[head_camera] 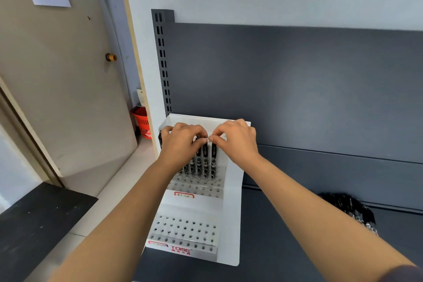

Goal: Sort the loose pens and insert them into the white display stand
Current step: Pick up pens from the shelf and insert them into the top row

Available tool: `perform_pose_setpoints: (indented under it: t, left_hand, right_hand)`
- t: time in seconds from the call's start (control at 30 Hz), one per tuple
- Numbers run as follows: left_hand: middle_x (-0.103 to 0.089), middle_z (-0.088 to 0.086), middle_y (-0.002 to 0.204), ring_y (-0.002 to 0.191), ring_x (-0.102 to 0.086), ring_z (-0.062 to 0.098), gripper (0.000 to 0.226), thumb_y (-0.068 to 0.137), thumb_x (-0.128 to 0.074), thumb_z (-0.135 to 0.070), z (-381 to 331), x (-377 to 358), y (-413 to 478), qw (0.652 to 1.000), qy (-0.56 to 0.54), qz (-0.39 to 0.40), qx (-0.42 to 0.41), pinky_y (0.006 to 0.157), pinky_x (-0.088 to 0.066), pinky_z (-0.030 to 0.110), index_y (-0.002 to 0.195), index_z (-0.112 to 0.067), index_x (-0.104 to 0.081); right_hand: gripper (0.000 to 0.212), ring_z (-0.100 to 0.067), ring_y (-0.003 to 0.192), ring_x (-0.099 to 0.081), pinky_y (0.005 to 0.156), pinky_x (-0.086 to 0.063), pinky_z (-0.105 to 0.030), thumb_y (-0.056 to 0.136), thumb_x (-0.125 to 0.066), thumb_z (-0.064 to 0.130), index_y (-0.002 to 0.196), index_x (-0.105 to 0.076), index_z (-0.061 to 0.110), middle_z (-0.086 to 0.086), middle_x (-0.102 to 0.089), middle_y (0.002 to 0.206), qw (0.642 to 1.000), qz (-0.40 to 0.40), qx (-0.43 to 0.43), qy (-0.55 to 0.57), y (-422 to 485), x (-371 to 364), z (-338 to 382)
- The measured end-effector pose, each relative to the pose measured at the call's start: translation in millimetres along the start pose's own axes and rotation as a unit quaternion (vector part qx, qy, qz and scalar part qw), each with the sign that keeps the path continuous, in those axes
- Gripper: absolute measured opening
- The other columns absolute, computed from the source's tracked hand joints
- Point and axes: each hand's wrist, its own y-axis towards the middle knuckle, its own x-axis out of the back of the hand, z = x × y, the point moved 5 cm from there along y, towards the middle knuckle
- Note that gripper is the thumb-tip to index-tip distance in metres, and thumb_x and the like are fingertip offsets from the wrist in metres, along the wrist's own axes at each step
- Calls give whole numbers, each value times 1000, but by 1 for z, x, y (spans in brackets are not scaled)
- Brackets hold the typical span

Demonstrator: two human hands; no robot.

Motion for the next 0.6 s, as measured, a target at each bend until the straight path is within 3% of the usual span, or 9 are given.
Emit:
perform_pose_setpoints:
  t: [0.07,0.23,0.37,0.6]
  left_hand:
    - [-64,-14,97,113,-44,14,11,92,-53,-34,0,0,0,1000,3,0,2,95,-17,38,97,-32,-63]
    - [-65,-13,101,112,-46,15,11,93,-52,-31,-1,-2,3,1000,17,2,5,97,-18,40,98,-31,-62]
    - [-65,-14,100,112,-47,15,15,93,-51,-29,-11,1,4,999,-14,-32,-1,98,-20,39,103,-30,-62]
    - [-65,-11,98,105,-49,17,15,93,-51,-26,-80,-7,17,991,-28,-77,-110,86,-23,28,102,-25,-63]
  right_hand:
    - [22,-19,117,-41,87,-28,-38,90,-55,46,94,-69,28,9,-61,112,1000,12,-8,-7,2,-2,1]
    - [24,-19,115,-42,88,-29,-36,92,-52,46,97,-65,26,9,-62,106,1000,9,3,-18,-4,-6,4]
    - [26,-20,118,-41,93,-30,-37,94,-50,44,105,-64,26,7,-57,115,1000,-8,11,12,-9,-2,-1]
    - [19,-20,105,-49,86,-44,-35,95,-52,29,105,-65,18,1,-57,111,996,-72,-9,55,-26,32,-59]
